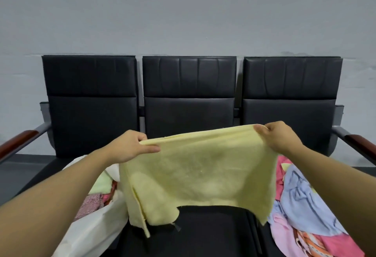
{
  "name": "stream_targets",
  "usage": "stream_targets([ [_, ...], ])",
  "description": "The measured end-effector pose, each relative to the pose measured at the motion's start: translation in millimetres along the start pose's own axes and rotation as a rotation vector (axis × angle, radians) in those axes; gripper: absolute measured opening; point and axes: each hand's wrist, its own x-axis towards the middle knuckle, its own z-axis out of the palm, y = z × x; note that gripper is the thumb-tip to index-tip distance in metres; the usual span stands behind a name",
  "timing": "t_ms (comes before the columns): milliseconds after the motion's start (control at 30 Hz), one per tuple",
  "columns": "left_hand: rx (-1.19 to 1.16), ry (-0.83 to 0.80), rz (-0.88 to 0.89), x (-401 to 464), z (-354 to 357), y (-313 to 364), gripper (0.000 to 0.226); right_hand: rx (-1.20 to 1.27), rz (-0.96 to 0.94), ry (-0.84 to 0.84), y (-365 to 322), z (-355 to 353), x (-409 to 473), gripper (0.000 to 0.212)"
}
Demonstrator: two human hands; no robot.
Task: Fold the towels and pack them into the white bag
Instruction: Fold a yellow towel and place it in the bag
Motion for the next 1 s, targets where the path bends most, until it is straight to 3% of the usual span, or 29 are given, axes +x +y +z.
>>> stream_targets([
  [467,-0.003,-0.04,-0.035,-11,-7,-39,0.011,0.077,0.15,0.094,25,-3,-18,0.055],
  [667,0.324,0.15,-0.21,-4,-2,-55,0.015,0.032,0.154,0.093,31,6,-22,0.055],
  [733,0.137,0.22,-0.302,-4,4,-53,0.017,0.013,0.178,0.068,32,9,-22,0.054],
  [800,-0.218,0.322,-0.371,-3,15,-45,0.018,0.022,0.253,0.032,30,11,-22,0.05],
  [933,-0.942,0.42,-0.442,-2,38,-23,0.021,0.545,0.485,-0.051,9,19,-21,0.025],
  [1000,-1.1,0.449,-0.444,1,46,-19,0.024,0.617,0.501,-0.025,1,26,-20,0.034],
])
